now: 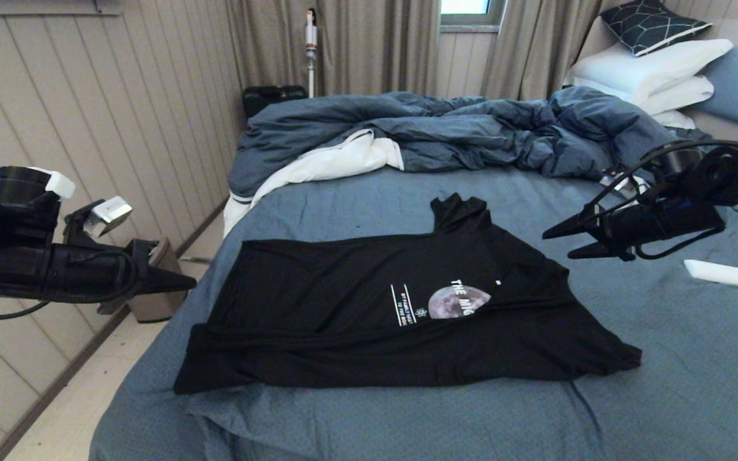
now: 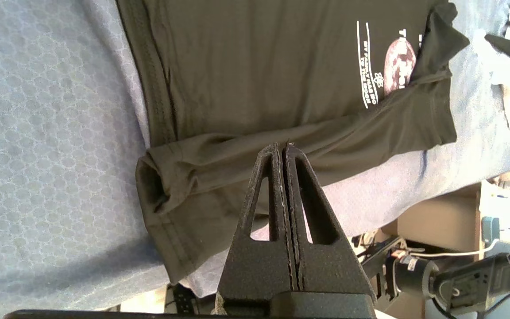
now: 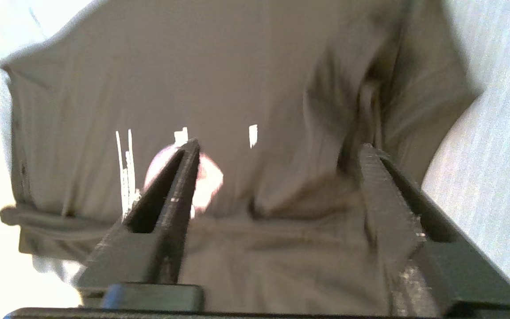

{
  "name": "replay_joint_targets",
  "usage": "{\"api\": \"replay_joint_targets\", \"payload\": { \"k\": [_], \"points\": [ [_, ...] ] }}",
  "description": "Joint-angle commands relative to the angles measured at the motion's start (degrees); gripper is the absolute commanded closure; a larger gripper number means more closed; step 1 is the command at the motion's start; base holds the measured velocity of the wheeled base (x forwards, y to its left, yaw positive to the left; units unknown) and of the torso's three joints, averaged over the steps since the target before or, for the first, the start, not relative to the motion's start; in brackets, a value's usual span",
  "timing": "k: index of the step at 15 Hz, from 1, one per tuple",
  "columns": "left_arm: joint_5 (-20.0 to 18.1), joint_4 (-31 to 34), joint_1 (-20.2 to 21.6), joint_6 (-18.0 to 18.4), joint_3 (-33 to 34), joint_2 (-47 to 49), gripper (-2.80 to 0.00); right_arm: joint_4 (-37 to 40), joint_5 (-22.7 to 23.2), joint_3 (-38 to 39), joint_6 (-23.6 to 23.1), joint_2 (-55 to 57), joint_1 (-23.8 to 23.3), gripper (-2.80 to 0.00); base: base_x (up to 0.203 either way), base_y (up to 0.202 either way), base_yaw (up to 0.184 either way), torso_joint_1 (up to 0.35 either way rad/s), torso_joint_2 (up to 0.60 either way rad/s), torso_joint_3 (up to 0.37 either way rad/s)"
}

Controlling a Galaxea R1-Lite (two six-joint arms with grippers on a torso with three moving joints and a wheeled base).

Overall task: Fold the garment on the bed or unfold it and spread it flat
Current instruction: Fold the black T-shirt

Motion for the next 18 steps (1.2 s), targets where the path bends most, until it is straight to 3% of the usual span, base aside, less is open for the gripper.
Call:
{"api": "replay_joint_targets", "payload": {
  "k": [1,4,8,14,17,18],
  "points": [
    [-0.4,0.1,0.0,-0.1,0.2,-0.1,0.0,0.2,0.1,2.5,-0.5,-1.3,-0.4,0.0,0.0,0.0,0.0,0.0,0.0,0.0],
    [-1.0,0.1,-1.7,-0.1,0.8,0.3,0.0,0.3,0.6,9.0,-3.2,-4.9,0.3,0.0,0.0,0.0,0.0,0.0,0.0,0.0],
    [0.0,0.2,-9.8,-1.2,-1.1,1.3,0.0,0.4,0.7,16.5,-4.0,-10.3,6.6,0.0,0.0,0.0,0.0,0.0,0.0,0.0],
    [8.4,0.7,-28.7,-1.7,-8.2,7.2,0.0,0.3,-1.1,25.9,-1.7,-16.6,15.3,0.0,0.0,0.0,0.0,0.0,0.0,0.0],
    [14.9,0.4,-33.8,-0.6,-11.5,12.5,0.0,-1.1,-0.9,27.5,-1.6,-16.0,16.3,0.0,0.0,0.0,0.0,0.0,0.0,0.0],
    [16.8,0.4,-34.8,1.4,-11.7,13.4,0.0,-2.9,-0.9,28.7,-1.7,-15.9,16.6,0.0,0.0,0.0,0.0,0.0,0.0,0.0]
  ]
}}
